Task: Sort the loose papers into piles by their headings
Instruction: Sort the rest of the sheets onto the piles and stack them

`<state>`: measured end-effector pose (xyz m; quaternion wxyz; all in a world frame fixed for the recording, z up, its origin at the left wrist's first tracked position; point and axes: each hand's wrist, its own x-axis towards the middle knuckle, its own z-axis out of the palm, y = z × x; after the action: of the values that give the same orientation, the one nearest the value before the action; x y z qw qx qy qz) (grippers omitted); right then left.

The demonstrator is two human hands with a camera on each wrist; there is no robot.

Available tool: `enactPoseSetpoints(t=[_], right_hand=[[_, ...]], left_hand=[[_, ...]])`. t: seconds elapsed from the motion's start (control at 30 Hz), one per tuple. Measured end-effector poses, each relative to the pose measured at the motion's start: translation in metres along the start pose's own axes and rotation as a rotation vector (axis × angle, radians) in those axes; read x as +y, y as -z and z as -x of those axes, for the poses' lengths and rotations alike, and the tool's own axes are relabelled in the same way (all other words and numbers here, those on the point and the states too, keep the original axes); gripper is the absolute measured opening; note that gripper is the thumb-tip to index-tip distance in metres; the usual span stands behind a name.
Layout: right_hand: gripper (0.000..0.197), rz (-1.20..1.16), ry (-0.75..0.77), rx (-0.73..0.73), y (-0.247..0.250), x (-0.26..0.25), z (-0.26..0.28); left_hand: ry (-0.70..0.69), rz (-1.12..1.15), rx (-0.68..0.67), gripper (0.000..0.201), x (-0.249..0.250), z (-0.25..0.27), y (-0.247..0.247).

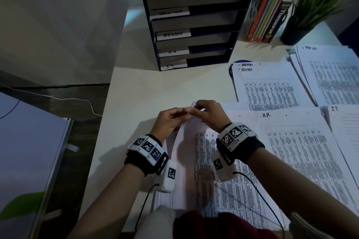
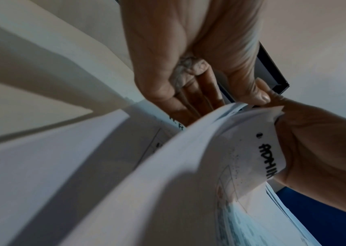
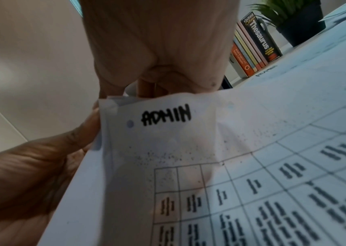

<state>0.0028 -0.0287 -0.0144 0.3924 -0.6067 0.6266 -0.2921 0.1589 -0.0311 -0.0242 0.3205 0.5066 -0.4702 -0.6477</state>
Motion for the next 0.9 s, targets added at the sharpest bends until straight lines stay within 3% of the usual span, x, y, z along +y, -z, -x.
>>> enactPoseSetpoints(t=[0.2,0.3,0.37,0.47,0.53,0.63,0.7,0.77,0.83,0.9], right_hand=[[0.031,0.003,-0.032,-0.016,0.002,0.001,0.002],[0.038,-0.013,-0.044,0.013,0.002,0.002,0.006],[0.025,-0.05,-0.069,0.019,0.002,0.001,0.011],[0.05,-0.088,-0.093,0.067,0.002,0.01,0.014],[0.064,-0.092,-0.093,0.092,0.003,0.014,0.016],[0.055,-0.085,-0.085,0.081,0.006,0.013,0.018],[0.03,-0.066,-0.062,0.063,0.007,0.011,0.019],[0.038,-0.011,-0.008,0.034,0.007,0.012,0.019],[0.056,0.024,0.019,0.025,0.007,0.013,0.019],[0.053,0.044,0.034,0.023,0.009,0.016,0.019]], left_hand=[[0.03,0.027,0.005,0.019,-0.001,0.0,-0.001],[0.076,0.008,0.086,0.025,-0.006,-0.004,0.002],[0.065,-0.078,0.184,0.022,-0.013,-0.01,0.006],[0.042,-0.232,0.281,0.022,-0.017,-0.013,0.009],[0.035,-0.273,0.296,0.034,-0.017,-0.013,0.009],[-0.025,-0.29,0.261,0.06,-0.014,-0.006,0.006],[-0.056,-0.355,0.203,0.046,-0.009,-0.001,0.001],[-0.007,-0.321,0.147,0.043,-0.007,0.002,-0.002],[0.089,-0.176,0.114,0.072,-0.009,0.004,-0.003],[0.096,-0.15,0.123,0.078,-0.015,0.003,-0.004]])
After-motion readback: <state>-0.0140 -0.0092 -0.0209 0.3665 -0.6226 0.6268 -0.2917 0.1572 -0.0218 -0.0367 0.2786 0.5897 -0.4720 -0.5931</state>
